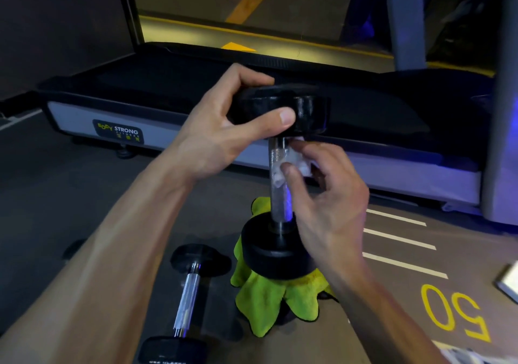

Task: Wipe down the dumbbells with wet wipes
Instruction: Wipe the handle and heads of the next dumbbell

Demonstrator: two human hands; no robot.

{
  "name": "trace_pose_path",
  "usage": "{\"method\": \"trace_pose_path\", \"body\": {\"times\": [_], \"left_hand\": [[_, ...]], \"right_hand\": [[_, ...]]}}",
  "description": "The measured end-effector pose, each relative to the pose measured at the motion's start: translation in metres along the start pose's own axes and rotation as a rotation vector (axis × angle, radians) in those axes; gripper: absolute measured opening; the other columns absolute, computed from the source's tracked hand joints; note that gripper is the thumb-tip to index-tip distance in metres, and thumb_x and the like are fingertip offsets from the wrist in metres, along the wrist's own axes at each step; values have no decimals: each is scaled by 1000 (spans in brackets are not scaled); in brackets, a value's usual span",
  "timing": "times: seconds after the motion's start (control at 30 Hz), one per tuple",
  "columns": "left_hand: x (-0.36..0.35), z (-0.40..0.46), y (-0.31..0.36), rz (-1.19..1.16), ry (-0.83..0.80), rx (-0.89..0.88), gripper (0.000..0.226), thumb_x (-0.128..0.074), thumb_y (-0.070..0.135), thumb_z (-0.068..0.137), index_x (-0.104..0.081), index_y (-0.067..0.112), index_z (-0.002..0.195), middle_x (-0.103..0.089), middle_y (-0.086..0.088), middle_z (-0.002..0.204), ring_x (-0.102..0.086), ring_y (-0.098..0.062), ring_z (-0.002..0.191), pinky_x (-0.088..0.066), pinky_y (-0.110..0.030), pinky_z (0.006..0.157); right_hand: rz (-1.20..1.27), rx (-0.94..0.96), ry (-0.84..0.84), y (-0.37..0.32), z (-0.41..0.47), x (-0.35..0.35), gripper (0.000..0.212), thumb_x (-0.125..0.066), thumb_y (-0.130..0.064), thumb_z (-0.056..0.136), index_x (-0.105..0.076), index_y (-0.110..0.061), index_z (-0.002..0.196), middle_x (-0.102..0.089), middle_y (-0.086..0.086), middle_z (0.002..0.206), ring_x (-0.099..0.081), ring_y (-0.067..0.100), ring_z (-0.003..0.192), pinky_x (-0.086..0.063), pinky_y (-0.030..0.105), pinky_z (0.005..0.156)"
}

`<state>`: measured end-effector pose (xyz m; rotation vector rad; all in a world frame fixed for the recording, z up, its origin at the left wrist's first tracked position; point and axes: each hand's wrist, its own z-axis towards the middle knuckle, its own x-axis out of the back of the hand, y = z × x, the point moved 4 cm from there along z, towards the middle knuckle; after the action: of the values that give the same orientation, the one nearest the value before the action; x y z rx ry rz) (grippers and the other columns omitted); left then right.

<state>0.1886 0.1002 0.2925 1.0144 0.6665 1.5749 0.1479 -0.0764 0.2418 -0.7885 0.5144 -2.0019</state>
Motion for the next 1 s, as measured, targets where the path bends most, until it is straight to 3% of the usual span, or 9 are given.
{"method": "trace_pose_path", "body": {"times": [0.1, 0.2, 0.27, 0.37, 0.5, 0.7, 0.87, 1.0], "left_hand": [[-3, -1, 3, -35, -10, -2, 59, -81, 50, 77, -61, 20, 123, -69, 9, 112, -65, -4, 104, -54, -28, 95], [-3, -5, 5, -58, -12, 21, 59, -86, 46, 75, -62, 21, 123, -70, 15, 109, -64, 4, 101, -47, -13, 89], [-2, -6, 6, -50, -31, 47, 58, -86, 47, 74, -61, 26, 121, -70, 18, 110, -63, 8, 101, -45, -10, 88], [2, -3, 14, -19, -91, 127, 59, -84, 60, 66, -59, 40, 115, -68, 24, 119, -64, 6, 110, -47, -17, 95], [-1, 0, 26, -8, -154, 214, 60, -88, 52, 70, -57, 35, 119, -65, 18, 127, -64, -3, 118, -48, -21, 101], [-8, -3, 36, -2, -204, 235, 55, -93, 41, 74, -54, 41, 113, -52, 13, 148, -55, -8, 134, -39, -26, 115], [-19, -3, 48, 41, -213, 282, 61, -90, 55, 62, -55, 46, 111, -48, 14, 152, -54, -5, 134, -40, -26, 114], [-29, -1, 59, 116, -242, 328, 56, -92, 35, 78, -53, 40, 119, -45, 12, 155, -54, -9, 133, -42, -31, 117]], "right_hand": [[0, -25, 50, -8, -5, 0, 22, -74, -1, 89, -73, -10, 108, -65, -5, 112, -61, -1, 109, -46, 17, 94], [-32, -26, -79, -10, -23, 5, 23, -75, 1, 86, -72, -19, 97, -64, -11, 102, -63, 4, 103, -44, 16, 89], [14, -180, -190, -6, -33, 11, 36, -74, 3, 83, -69, -29, 101, -64, -15, 95, -66, 6, 96, -50, 22, 86], [171, -543, -262, -8, -39, 21, 54, -66, 10, 80, -68, -36, 107, -63, -11, 79, -65, 3, 79, -54, 20, 75], [265, -762, -316, -32, -30, 30, 45, -62, 17, 83, -70, -19, 107, -62, -6, 69, -66, 4, 64, -49, 14, 62], [273, -888, -356, -50, 3, 60, 13, -69, 0, 92, -71, -12, 98, -67, 0, 76, -60, 11, 67, -47, 16, 55], [233, -995, -400, -52, 11, 78, 26, -61, 12, 85, -64, -12, 91, -68, 8, 85, -54, 11, 59, -39, 16, 44], [329, -1089, -346, -59, 18, 86, 27, -56, 15, 83, -65, -8, 94, -68, 7, 77, -60, 8, 50, -39, 15, 40]]}}
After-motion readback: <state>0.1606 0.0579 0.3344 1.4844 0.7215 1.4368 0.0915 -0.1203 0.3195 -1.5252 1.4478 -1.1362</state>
